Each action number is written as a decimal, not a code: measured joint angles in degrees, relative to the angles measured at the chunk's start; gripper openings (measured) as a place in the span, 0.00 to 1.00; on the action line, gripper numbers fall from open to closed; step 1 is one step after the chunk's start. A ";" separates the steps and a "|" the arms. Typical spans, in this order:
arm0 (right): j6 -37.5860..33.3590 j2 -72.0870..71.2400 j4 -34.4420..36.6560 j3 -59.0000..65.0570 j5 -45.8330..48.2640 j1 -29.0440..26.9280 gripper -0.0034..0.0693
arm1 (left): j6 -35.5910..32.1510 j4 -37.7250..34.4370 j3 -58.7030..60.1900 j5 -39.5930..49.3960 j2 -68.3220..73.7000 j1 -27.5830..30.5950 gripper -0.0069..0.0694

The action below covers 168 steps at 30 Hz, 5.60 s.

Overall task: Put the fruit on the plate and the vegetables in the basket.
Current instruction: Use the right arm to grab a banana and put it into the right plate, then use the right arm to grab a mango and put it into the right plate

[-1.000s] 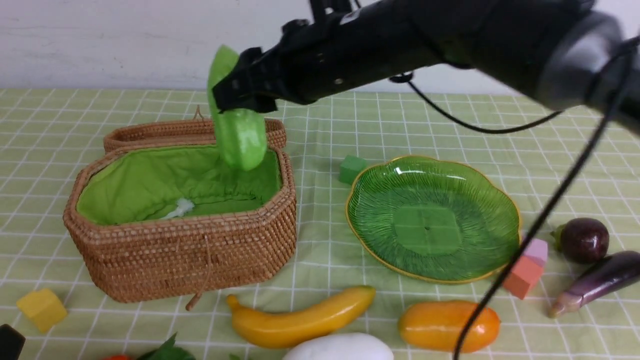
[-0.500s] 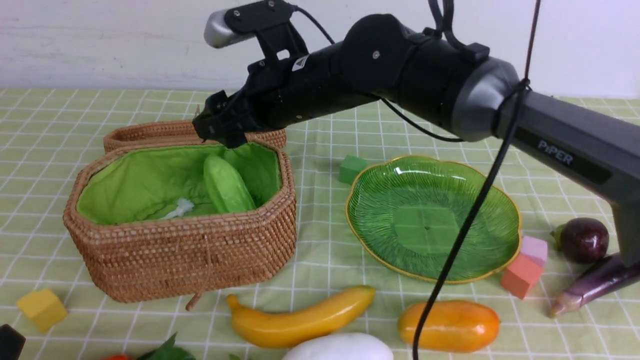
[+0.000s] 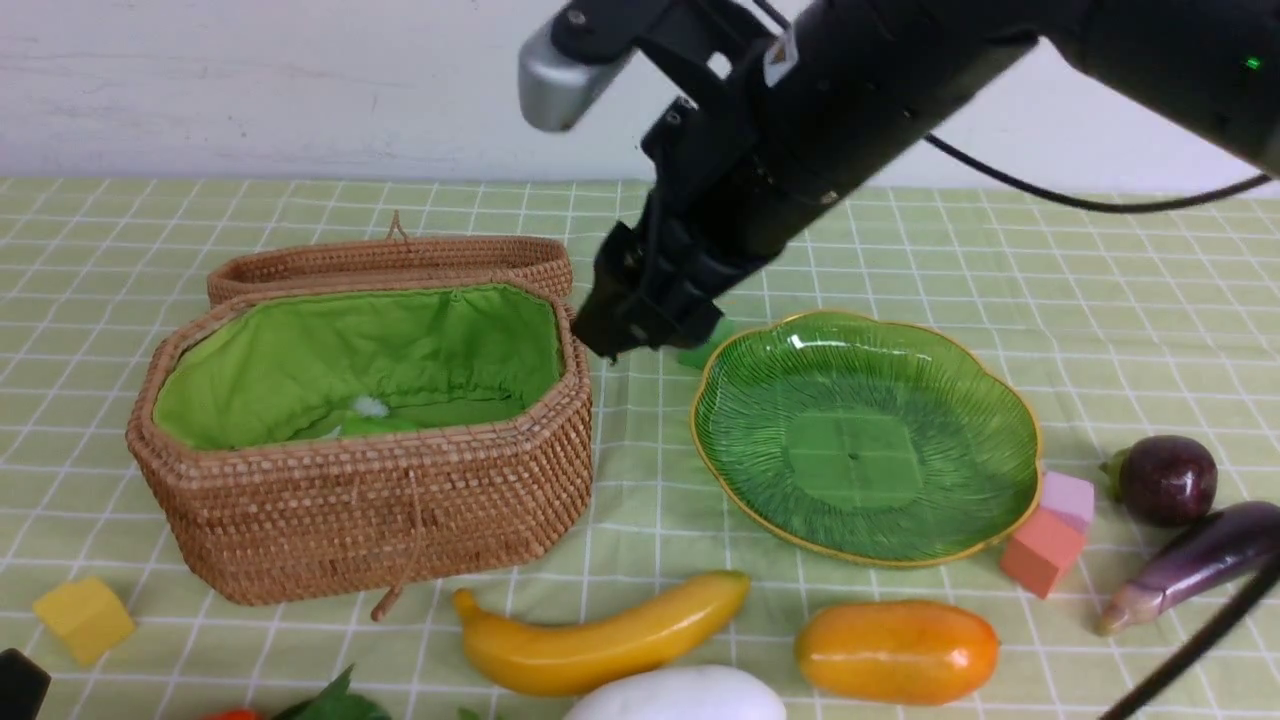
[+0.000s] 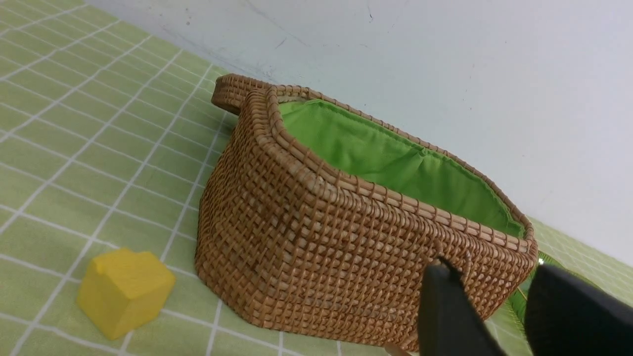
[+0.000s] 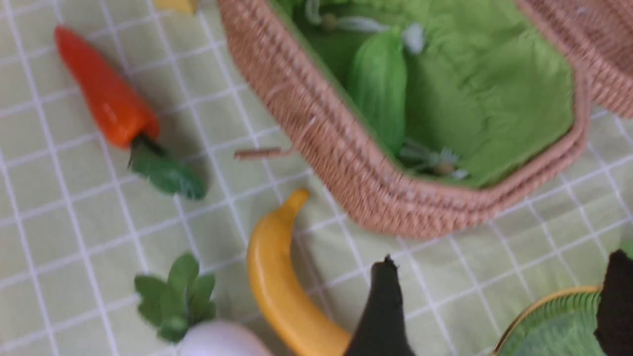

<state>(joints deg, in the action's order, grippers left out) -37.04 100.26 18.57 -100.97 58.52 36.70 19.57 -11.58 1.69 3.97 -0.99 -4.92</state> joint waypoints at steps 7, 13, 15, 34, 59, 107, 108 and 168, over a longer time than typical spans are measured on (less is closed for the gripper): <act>-10.36 0.29 -0.25 15.66 -7.69 0.00 0.77 | 0.00 0.00 0.00 0.00 0.00 0.00 0.40; -19.42 4.99 -10.76 18.63 -11.46 0.00 0.77 | 0.00 0.00 0.00 0.00 0.00 0.00 0.40; -21.26 6.19 -13.09 18.63 -11.40 -0.10 0.77 | 0.00 0.00 0.00 0.00 0.00 0.00 0.40; -42.37 12.23 -7.51 18.63 -10.23 0.05 0.77 | 0.00 -0.02 0.00 0.00 0.00 0.00 0.40; -42.77 13.30 -7.13 18.63 -11.06 0.05 0.49 | 0.00 -0.02 0.00 0.00 0.00 0.00 0.40; -2.35 8.10 2.53 18.68 -11.40 -28.49 0.92 | 0.00 -0.02 0.00 0.00 0.00 0.00 0.40; -2.73 7.15 3.03 18.68 -10.31 -28.49 0.95 | 0.00 -0.02 0.00 0.00 0.00 0.00 0.40; -25.51 -3.55 -4.83 44.13 -18.46 -11.39 0.79 | 0.00 -0.08 0.00 0.00 0.00 0.00 0.40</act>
<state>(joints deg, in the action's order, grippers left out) -62.55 96.71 13.73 -56.84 40.06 25.32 19.57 -11.65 1.69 3.97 -0.99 -4.92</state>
